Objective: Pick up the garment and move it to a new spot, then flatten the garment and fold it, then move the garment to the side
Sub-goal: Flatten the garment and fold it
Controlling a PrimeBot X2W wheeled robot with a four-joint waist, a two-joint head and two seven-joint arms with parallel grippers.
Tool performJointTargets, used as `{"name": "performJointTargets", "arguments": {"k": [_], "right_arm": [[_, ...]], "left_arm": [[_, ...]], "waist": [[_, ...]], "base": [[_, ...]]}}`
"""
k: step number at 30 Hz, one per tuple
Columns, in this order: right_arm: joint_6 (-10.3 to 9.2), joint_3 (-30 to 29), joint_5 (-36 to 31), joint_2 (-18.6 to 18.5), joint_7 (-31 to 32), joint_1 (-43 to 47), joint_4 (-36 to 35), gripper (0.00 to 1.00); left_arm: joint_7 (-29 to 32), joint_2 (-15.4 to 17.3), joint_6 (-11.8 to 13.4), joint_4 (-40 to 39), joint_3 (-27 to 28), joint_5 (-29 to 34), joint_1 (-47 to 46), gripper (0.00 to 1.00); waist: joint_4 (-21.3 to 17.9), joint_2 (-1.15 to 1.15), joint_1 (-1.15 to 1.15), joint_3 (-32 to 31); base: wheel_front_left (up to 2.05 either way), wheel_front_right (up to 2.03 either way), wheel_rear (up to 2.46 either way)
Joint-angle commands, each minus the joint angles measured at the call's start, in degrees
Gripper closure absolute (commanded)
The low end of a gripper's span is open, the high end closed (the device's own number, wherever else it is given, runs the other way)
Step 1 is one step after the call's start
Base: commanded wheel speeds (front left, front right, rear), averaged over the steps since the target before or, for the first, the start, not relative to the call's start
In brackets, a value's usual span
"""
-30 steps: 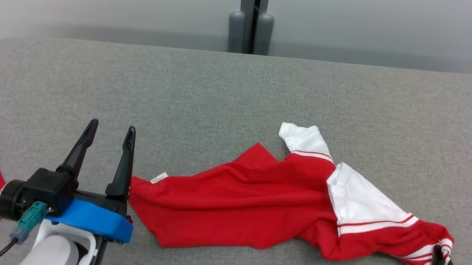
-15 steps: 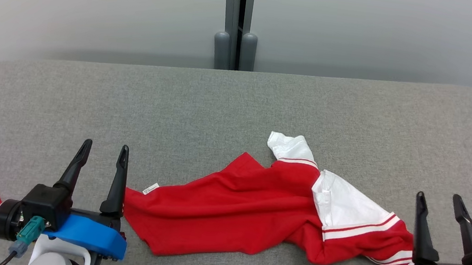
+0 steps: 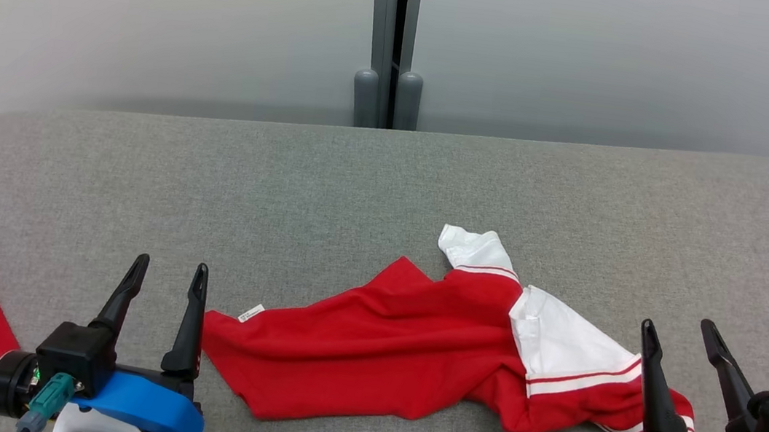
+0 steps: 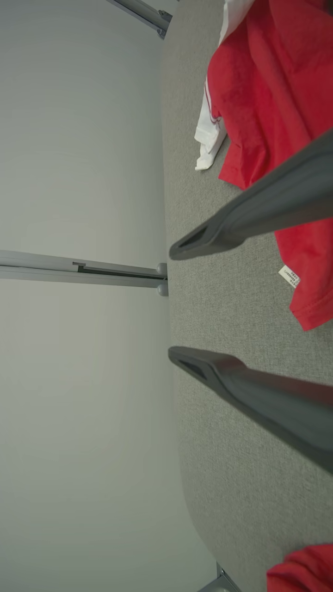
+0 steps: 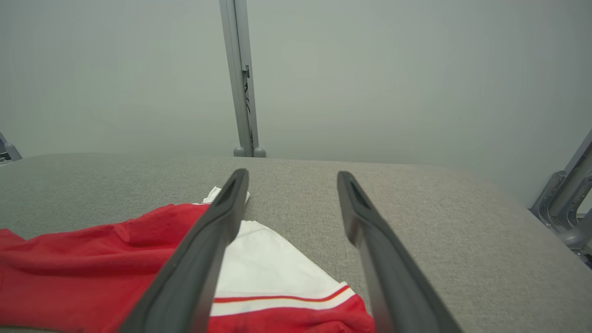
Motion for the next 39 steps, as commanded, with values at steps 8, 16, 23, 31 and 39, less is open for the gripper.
{"name": "performJointTargets", "arguments": {"k": [8, 16, 23, 31, 39], "right_arm": [[0.0, -0.2, 0.4, 0.3, 0.5, 0.3, -0.3, 0.0], [0.0, 2.1, 1.3, -2.7, 1.5, -3.8, 4.9, 0.0], [0.0, 5.1, 3.1, -6.8, 1.0, -11.5, 18.5, 0.0], [0.0, 8.4, 5.2, -9.1, 2.7, -19.2, 34.4, 0.0], [-0.01, 9.8, 10.8, -9.3, 4.7, -18.4, 40.1, 1.0]], "left_arm": [[0.1, 0.6, 0.2, -0.6, -0.1, -0.3, -0.7, 0.0], [-0.1, 0.3, 0.1, -0.8, -0.5, 0.3, -2.8, 0.0], [-0.6, -0.3, -0.3, -0.4, -0.8, 0.7, -5.8, 0.0], [-1.4, -1.1, -0.9, 1.1, -1.0, 1.0, -8.4, 0.0], [-1.9, -1.3, -0.8, 2.4, -0.8, 0.9, -8.1, 0.0]], "waist": [[0.1, 0.0, 0.01, 0.8], [1.3, 0.0, 0.01, 3.6], [3.1, 0.0, 0.01, 8.7], [4.0, 0.0, 0.01, 11.4], [2.7, 0.0, 0.01, 10.2]], "base": [[0.0, 0.0, 0.0], [0.0, 0.0, 0.0], [0.0, 0.0, 0.0], [0.0, 0.0, 0.0], [0.0, 0.0, 0.0]]}}
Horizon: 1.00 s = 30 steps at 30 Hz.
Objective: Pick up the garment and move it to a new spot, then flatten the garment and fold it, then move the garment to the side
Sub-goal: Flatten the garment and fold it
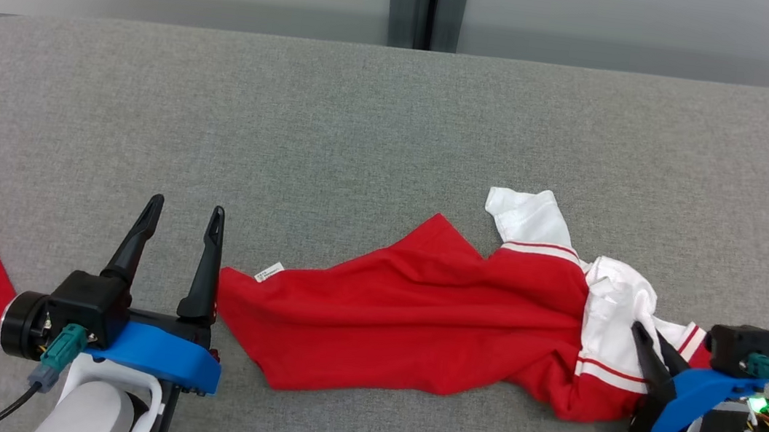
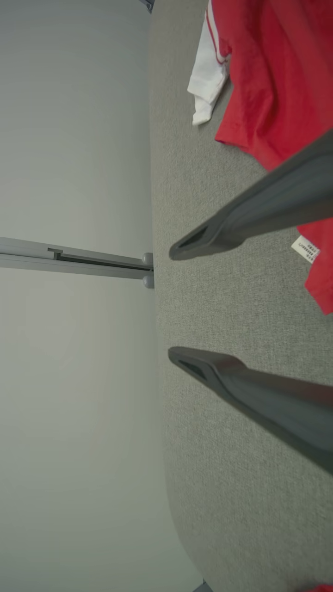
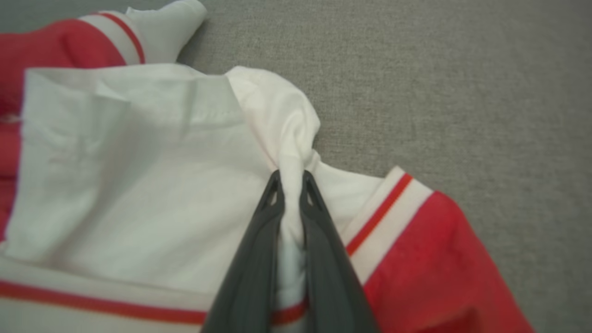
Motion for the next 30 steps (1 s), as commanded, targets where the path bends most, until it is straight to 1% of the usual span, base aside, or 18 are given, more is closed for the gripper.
{"name": "performJointTargets", "arguments": {"k": [1, 3, 6, 11, 13, 15, 17, 18, 21, 25, 30], "right_arm": [[-0.09, -1.0, 0.6, -0.2, -0.3, 2.4, 1.3, 1.0], [-0.09, -3.3, 1.4, 0.2, -2.6, 3.6, 0.3, 1.0], [-0.08, -7.4, 2.2, 1.9, -5.7, 6.1, -1.6, 1.0], [-0.07, -14.7, 4.2, 6.5, -9.5, 12.5, -5.6, 1.0], [-0.06, -16.7, 3.8, 7.9, -10.6, 15.3, -7.3, 1.0], [-0.05, -17.4, 4.0, 9.0, -10.8, 17.4, -8.6, 1.0], [-0.05, -18.1, 3.3, 9.4, -11.1, 18.8, -9.5, 0.43], [-0.05, -18.2, 2.6, 9.6, -11.6, 19.2, -10.2, 0.0], [-0.04, -17.8, 0.8, 9.8, -13.5, 19.2, -12.9, 0.0], [-0.04, -16.8, -3.4, 9.9, -14.8, 18.2, -18.9, 0.0], [-0.04, -14.4, -8.0, 8.5, -12.4, 17.2, -27.1, 0.0]], "left_arm": [[-0.4, 0.0, 0.0, 0.1, 0.1, 0.1, -0.5, 0.0], [-0.5, 0.0, 0.2, 0.1, 0.1, 0.1, -0.2, 0.0], [-0.6, 0.2, 0.3, 0.2, 0.2, 0.0, 0.3, 0.0], [-0.5, 0.6, 0.7, 0.1, 0.4, -0.3, 1.5, 0.0], [-0.4, 0.9, 0.8, 0.0, 0.5, -0.3, 1.9, 0.0], [-0.2, 1.1, 0.9, -0.3, 0.5, -0.5, 2.1, 0.0], [-0.1, 1.3, 1.0, -0.5, 0.5, -0.5, 2.4, 0.0], [-0.1, 1.4, 1.1, -0.6, 0.5, -0.5, 2.6, 0.0], [0.2, 1.6, 1.3, -0.9, 0.4, -0.6, 2.7, 0.0], [0.3, 1.9, 1.5, -1.2, 0.4, -0.8, 3.0, 0.0], [0.3, 2.0, 2.4, -1.4, 0.5, -0.8, 3.9, 0.0]], "waist": [[-0.4, 0.0, 0.0, -0.4], [-0.8, 0.0, 0.0, -0.8], [-1.5, 0.0, 0.0, -1.3], [-2.9, 0.0, 0.0, -2.4], [-3.4, 0.0, 0.0, -2.7], [-3.8, 0.0, 0.0, -2.9], [-4.0, 0.0, 0.0, -3.1], [-4.1, 0.0, 0.0, -3.2], [-4.4, 0.0, 0.0, -3.5], [-4.4, 0.0, 0.0, -3.9], [-3.9, 0.0, 0.0, -5.1]], "base": [[0.0, 0.0, 0.0], [0.0, 0.0, 0.0], [0.0, 0.0, 0.0], [0.0, 0.0, 0.0], [0.0, 0.0, 0.0], [0.0, 0.0, 0.0], [0.0, 0.0, 0.0], [0.0, 0.0, 0.0], [0.0, 0.0, 0.0], [0.0, 0.0, 0.0], [0.0, 0.0, 0.0]]}}
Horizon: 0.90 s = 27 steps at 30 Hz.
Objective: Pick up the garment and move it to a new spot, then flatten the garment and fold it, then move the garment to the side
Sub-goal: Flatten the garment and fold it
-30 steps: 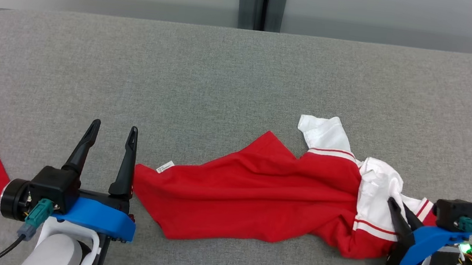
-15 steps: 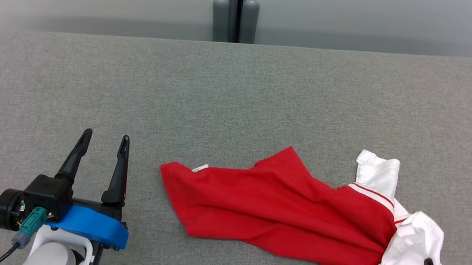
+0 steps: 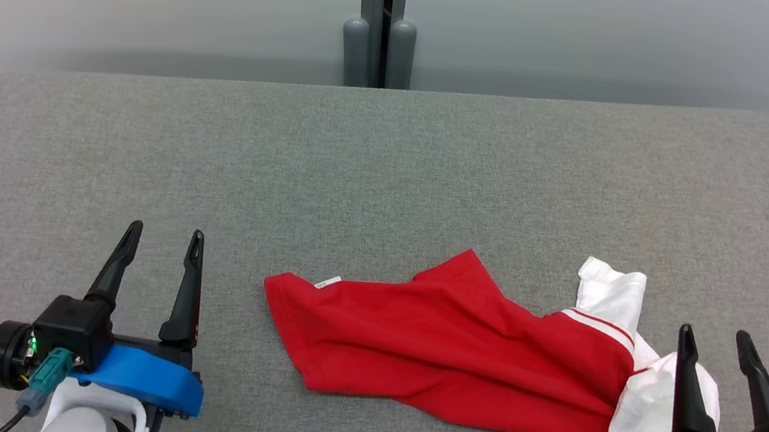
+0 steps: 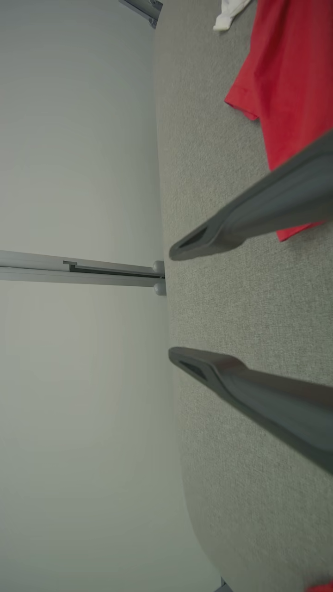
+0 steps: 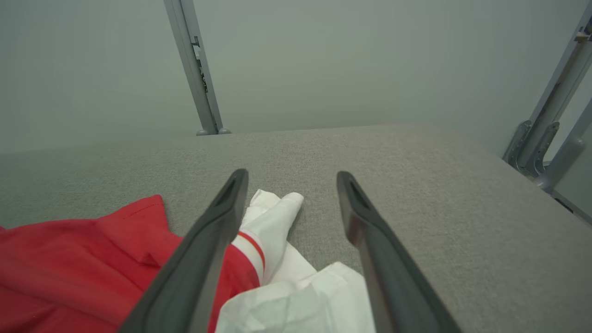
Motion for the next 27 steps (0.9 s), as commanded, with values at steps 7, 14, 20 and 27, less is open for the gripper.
{"name": "performJointTargets", "arguments": {"k": [7, 14, 20, 27], "right_arm": [[-0.02, 3.8, -1.7, -2.1, 5.6, 0.1, -8.9, 0.0], [-0.02, 3.9, -1.4, -2.1, 8.2, 1.9, -12.0, 0.0], [-0.01, 3.7, -1.1, -2.0, 9.1, 2.1, -12.8, 0.0], [-0.01, 3.8, -0.6, -2.1, 9.0, 2.0, -12.4, 0.0]], "left_arm": [[0.3, 0.7, 0.7, -0.1, -0.1, -0.7, 2.4, 0.0], [0.8, 0.8, 1.3, -0.5, -0.4, -1.0, 3.3, 0.0], [0.9, 0.9, 1.4, -0.6, -0.6, -1.3, 3.4, 0.0], [0.8, 1.0, 1.7, -0.8, -0.9, -1.3, 3.5, 0.0]], "waist": [[1.0, 0.0, 0.0, -2.5], [1.4, 0.0, 0.0, -3.4], [1.4, 0.0, 0.0, -3.4], [1.3, 0.0, 0.0, -3.5]], "base": [[0.0, 0.0, 0.0], [0.0, 0.0, 0.0], [0.0, 0.0, 0.0], [0.0, 0.0, 0.0]]}}
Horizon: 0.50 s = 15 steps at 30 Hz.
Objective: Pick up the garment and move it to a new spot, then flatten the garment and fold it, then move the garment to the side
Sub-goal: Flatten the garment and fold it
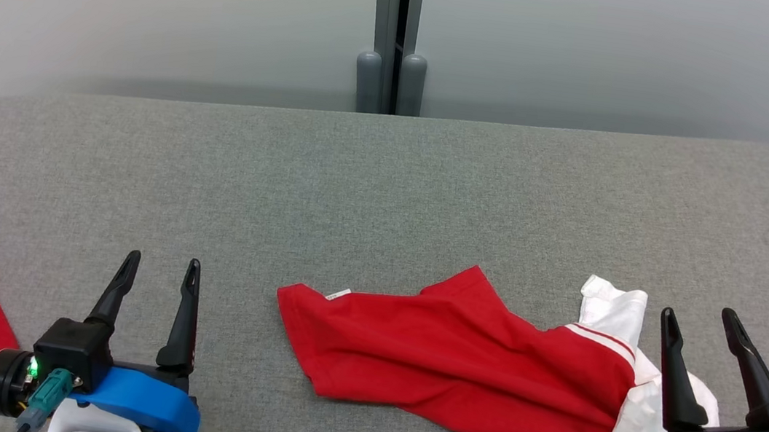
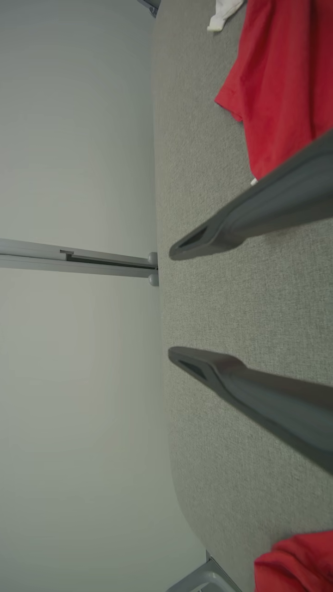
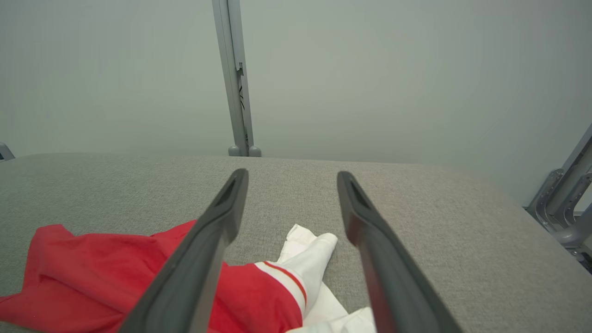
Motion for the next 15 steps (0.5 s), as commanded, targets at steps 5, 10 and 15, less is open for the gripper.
{"name": "performJointTargets", "arguments": {"k": [5, 10, 15], "right_arm": [[-0.01, 0.2, 0.4, 0.0, 0.1, 0.4, 0.0, 0.0], [-0.01, 0.2, 0.6, 0.1, 0.2, -0.6, -0.1, 0.0], [-0.02, 0.8, 0.8, 0.1, 0.1, -1.5, 0.1, 0.0]], "left_arm": [[0.2, 0.2, 0.2, -0.6, -0.6, -0.1, 0.0, 0.0], [2.1, -0.7, -2.2, 0.1, -3.4, 0.8, -3.6, 0.0], [5.4, -2.5, -4.9, 3.5, -6.3, -0.1, -7.0, 0.0]], "waist": [[-0.2, 0.0, 0.0, 0.2], [-0.1, 0.0, 0.0, 1.7], [-0.6, 0.0, 0.0, 3.4]], "base": [[0.0, 0.0, 0.0], [0.0, 0.0, 0.0], [0.0, 0.0, 0.0]]}}
